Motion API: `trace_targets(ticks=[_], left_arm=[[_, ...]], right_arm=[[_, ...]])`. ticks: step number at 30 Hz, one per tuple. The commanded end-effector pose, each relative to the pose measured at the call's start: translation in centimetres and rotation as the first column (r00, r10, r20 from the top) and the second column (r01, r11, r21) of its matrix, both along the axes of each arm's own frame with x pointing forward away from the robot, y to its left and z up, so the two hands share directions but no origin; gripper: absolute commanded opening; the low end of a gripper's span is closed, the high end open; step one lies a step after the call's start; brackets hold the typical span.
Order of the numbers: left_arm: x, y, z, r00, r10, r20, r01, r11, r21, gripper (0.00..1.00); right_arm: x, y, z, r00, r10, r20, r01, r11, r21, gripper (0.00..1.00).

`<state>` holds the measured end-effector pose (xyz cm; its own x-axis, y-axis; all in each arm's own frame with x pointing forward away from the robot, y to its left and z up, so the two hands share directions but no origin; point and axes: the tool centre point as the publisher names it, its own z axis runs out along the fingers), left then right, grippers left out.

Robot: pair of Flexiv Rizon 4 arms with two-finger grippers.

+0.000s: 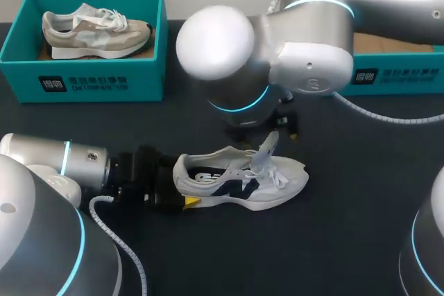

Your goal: Take the shoe out of the shoebox, open the shoe tongue, remove and reinsert the insole, then place the shoe into the shoebox

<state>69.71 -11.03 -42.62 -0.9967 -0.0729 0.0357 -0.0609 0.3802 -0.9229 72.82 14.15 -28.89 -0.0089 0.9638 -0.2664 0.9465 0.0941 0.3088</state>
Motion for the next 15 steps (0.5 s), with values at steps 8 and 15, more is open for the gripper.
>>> trace_targets(ticks=[8,15], left_arm=[[0.0,-0.1,-0.7,1.0,-0.001,-0.001,0.001,1.0,0.002,0.0],[0.0,-0.1,-0.7,1.0,-0.001,-0.001,0.001,1.0,0.002,0.0]], right_arm=[[0.2,4.4,2.8,0.853,0.518,-0.055,-0.504,0.847,0.168,1.0],[-1.4,7.2,3.1,0.602,0.795,-0.077,-0.746,0.594,0.299,0.58]])
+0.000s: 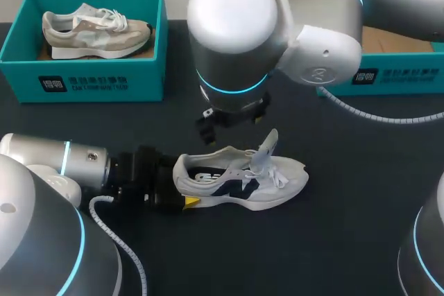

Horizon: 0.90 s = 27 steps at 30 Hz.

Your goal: Take the shoe out of the shoebox, open the shoe tongue, remove and reinsert the insole, then place the shoe into the shoebox

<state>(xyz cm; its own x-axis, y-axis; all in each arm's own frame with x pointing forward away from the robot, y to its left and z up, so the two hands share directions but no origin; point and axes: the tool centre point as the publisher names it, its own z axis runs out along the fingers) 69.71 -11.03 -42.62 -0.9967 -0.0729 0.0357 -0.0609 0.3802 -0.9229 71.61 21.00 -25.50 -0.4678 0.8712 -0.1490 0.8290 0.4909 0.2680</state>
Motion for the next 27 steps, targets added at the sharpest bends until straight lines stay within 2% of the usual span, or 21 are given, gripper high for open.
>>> trace_targets(ticks=[1,2,5,6,24,25,26,27], left_arm=[[0.0,-0.1,-0.7,1.0,-0.001,-0.001,0.001,1.0,0.002,0.0],[0.0,-0.1,-0.7,1.0,-0.001,-0.001,0.001,1.0,0.002,0.0],[0.0,-0.1,-0.7,1.0,-0.001,-0.001,0.001,1.0,0.002,0.0],[0.0,-0.1,-0.7,1.0,-0.001,-0.001,0.001,1.0,0.002,0.0],[0.0,-0.1,-0.7,1.0,-0.001,-0.001,0.001,1.0,0.002,0.0],[0.0,-0.1,-0.7,1.0,-0.001,-0.001,0.001,1.0,0.002,0.0],[0.0,-0.1,-0.7,1.0,-0.001,-0.001,0.001,1.0,0.002,0.0],[0.0,-0.1,-0.7,1.0,-0.001,-0.001,0.001,1.0,0.002,0.0]], right_arm=[[-0.5,0.6,-0.3,0.879,0.462,-0.117,-0.438,0.88,0.184,0.18],[-0.8,0.7,-0.4,0.866,0.487,-0.116,-0.46,0.865,0.202,0.0],[-1.5,0.9,-0.6,0.812,0.567,-0.135,-0.518,0.808,0.279,0.0],[-1.9,0.8,-0.7,0.782,0.607,-0.138,-0.541,0.772,0.334,0.0],[-1.9,0.8,-0.7,0.782,0.607,-0.138,-0.541,0.772,0.334,0.0],[-1.9,1.1,-1.2,0.758,0.624,-0.19,-0.556,0.771,0.311,0.0],[-1.8,1.2,-1.5,0.768,0.614,-0.183,-0.559,0.781,0.278,0.0],[-1.9,1.4,-1.8,0.762,0.627,-0.159,-0.578,0.771,0.27,0.0]])
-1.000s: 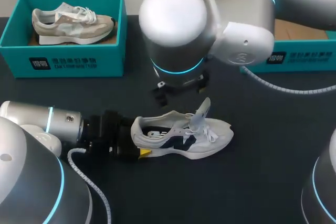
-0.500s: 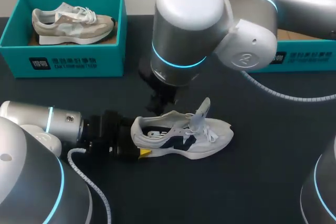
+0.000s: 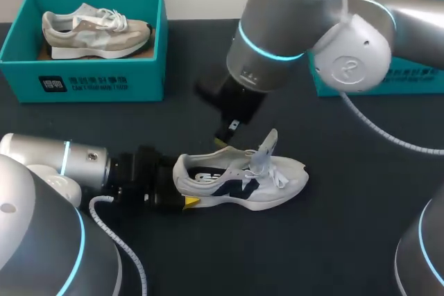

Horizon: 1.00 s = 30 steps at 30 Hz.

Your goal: Take the shoe out of the shoebox, open the shoe tongue, remove and reinsert the insole, then place the shoe into the shoebox

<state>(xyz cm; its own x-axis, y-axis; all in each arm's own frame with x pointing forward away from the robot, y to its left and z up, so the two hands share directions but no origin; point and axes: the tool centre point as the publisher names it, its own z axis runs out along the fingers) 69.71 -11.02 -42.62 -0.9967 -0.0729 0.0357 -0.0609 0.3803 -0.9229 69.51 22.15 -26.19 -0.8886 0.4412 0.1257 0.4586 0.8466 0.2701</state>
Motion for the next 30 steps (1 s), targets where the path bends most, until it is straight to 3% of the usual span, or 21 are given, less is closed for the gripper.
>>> trace_targets(ticks=[1,4,12,21,30], left_arm=[[0.0,-0.1,-0.7,1.0,-0.001,-0.001,0.001,1.0,0.002,0.0],[0.0,-0.1,-0.7,1.0,-0.001,-0.001,0.001,1.0,0.002,0.0],[0.0,-0.1,-0.7,1.0,-0.001,-0.001,0.001,1.0,0.002,0.0],[0.0,-0.1,-0.7,1.0,-0.001,-0.001,0.001,1.0,0.002,0.0],[0.0,-0.1,-0.7,1.0,-0.001,-0.001,0.001,1.0,0.002,0.0]], right_arm=[[0.3,0.4,-1.6,0.996,0.055,-0.067,-0.057,0.998,-0.039,0.0],[0.3,0.6,-2.8,0.998,0.058,-0.027,-0.06,0.994,-0.088,0.0],[0.8,1.1,-5.9,0.992,0.126,0.028,-0.123,0.988,-0.097,0.0],[1.1,1.5,-9.8,0.987,0.159,-0.011,-0.159,0.978,-0.132,0.0],[1.1,1.3,-10.0,0.991,0.13,-0.008,-0.13,0.979,-0.158,0.0]])
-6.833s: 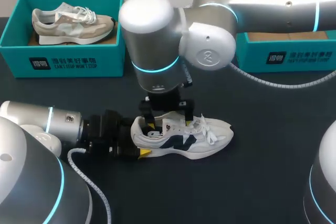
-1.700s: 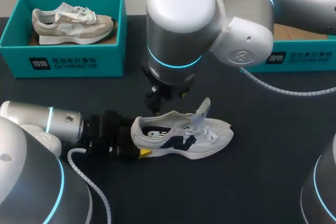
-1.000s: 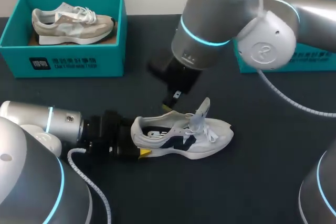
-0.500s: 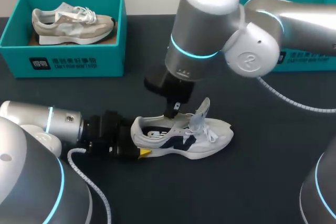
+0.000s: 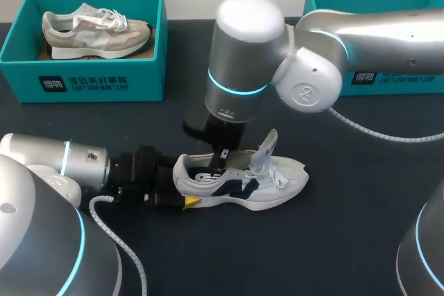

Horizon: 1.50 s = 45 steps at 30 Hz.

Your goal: Take the shoe out of the shoebox, open the shoe tongue, remove and reinsert the insole, then place the shoe into the shoebox

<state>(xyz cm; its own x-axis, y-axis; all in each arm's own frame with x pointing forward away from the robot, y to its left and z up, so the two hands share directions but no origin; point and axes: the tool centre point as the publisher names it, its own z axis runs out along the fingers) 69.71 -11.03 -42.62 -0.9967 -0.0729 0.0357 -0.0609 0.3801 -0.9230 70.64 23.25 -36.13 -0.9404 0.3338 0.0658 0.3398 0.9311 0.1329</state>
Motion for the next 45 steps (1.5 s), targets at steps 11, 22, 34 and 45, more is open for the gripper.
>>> trace_targets(ticks=[11,22,34,45], left_arm=[[0.0,-0.1,-0.7,1.0,-0.001,-0.001,0.001,1.0,0.002,0.0],[0.0,-0.1,-0.7,1.0,-0.001,-0.001,0.001,1.0,0.002,0.0],[0.0,-0.1,-0.7,1.0,-0.001,-0.001,0.001,1.0,0.002,0.0],[0.0,-0.1,-0.7,1.0,-0.001,-0.001,0.001,1.0,0.002,0.0]], right_arm=[[-0.2,0.2,-0.4,1.0,0.007,0.014,-0.006,1.0,-0.023,0.0],[0.5,-0.5,-0.9,0.994,0.029,0.108,-0.014,0.99,-0.137,0.0],[1.8,0.4,-3.0,0.989,0.089,0.121,-0.073,0.989,-0.129,0.43],[1.9,0.3,-5.4,0.99,0.112,0.086,-0.101,0.987,-0.121,0.38]])
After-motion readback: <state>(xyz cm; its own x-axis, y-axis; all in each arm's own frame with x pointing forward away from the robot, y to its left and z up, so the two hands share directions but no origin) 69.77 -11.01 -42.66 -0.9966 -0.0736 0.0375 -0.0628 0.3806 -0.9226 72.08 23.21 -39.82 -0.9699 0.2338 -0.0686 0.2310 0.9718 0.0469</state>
